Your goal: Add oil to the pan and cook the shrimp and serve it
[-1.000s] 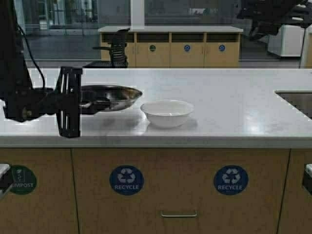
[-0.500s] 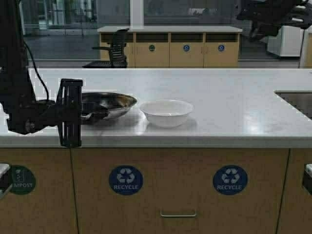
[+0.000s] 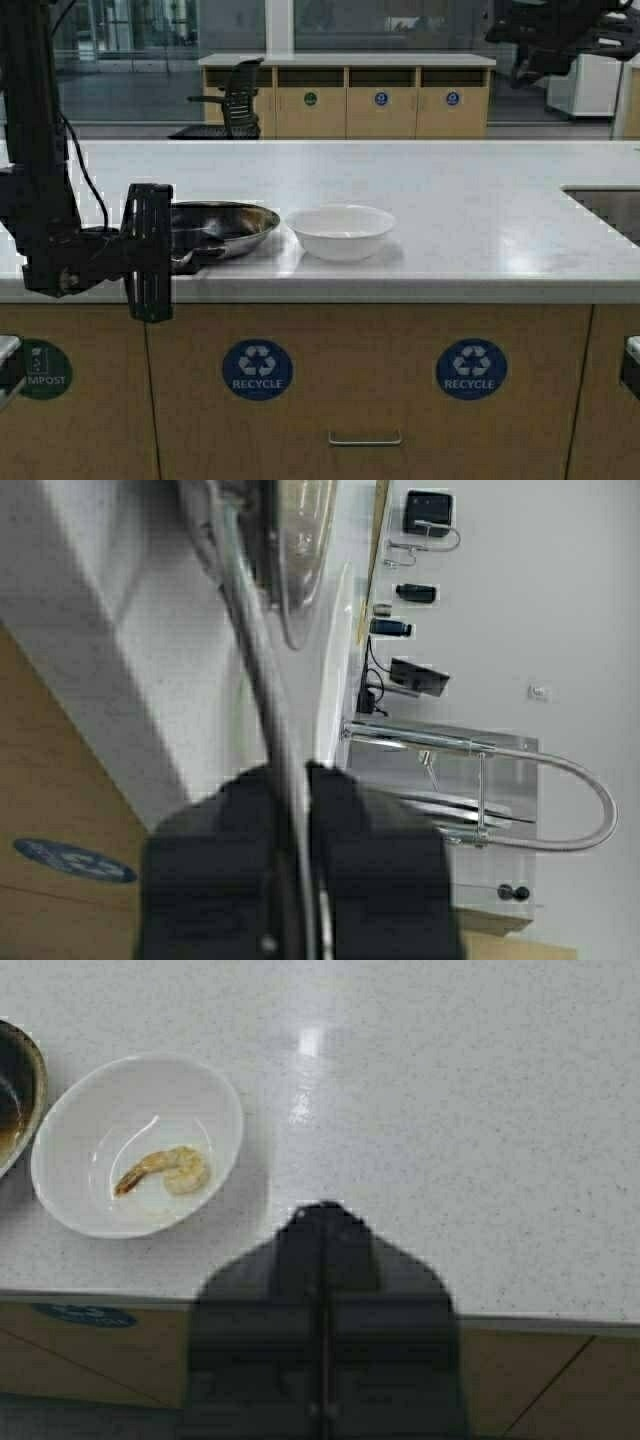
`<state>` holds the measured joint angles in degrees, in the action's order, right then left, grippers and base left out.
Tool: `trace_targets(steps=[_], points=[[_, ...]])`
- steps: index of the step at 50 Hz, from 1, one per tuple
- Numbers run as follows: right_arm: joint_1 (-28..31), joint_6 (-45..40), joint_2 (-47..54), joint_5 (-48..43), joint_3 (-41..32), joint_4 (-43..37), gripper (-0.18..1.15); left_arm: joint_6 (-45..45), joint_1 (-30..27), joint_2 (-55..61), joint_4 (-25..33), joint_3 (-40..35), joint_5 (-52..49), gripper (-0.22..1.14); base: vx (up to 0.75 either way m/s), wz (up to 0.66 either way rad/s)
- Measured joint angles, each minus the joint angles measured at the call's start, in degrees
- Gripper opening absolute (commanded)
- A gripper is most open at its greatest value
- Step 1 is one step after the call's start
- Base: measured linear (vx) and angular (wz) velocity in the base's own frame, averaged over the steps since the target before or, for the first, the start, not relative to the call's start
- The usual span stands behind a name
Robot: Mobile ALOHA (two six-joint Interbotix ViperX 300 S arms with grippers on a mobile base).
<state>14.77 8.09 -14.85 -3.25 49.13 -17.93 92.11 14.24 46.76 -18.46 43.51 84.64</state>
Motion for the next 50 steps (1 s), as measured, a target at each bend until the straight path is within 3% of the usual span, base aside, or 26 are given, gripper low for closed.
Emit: trace_targets(steps=[24,30,40,42,50], points=[[0.0,-0.1,0.3,0.0,0.0,0.0,0.08,2.4,0.0,2.7,-1.7,-2.5,0.8,0.07,0.0,0.0],[0.0,-0.1,0.2,0.0,0.0,0.1,0.08,2.3,0.0,2.9,-1.8,-2.6,1.2,0.29,0.0,0.0],[0.0,0.0,0.3,0.0,0.0,0.0,0.08,2.0,0.2,3.6,-1.8,-3.4,3.7,1.04,0.0,0.0],[0.0,-0.1,0.2,0.0,0.0,0.0,0.08,1.8,0.2,3.6,-1.8,-3.7,4.0,1.08,0.0,0.0],[0.0,-0.1,0.3,0.0,0.0,0.0,0.08,1.6,0.0,3.6,-1.8,-4.0,4.5,1.02,0.0,0.0]])
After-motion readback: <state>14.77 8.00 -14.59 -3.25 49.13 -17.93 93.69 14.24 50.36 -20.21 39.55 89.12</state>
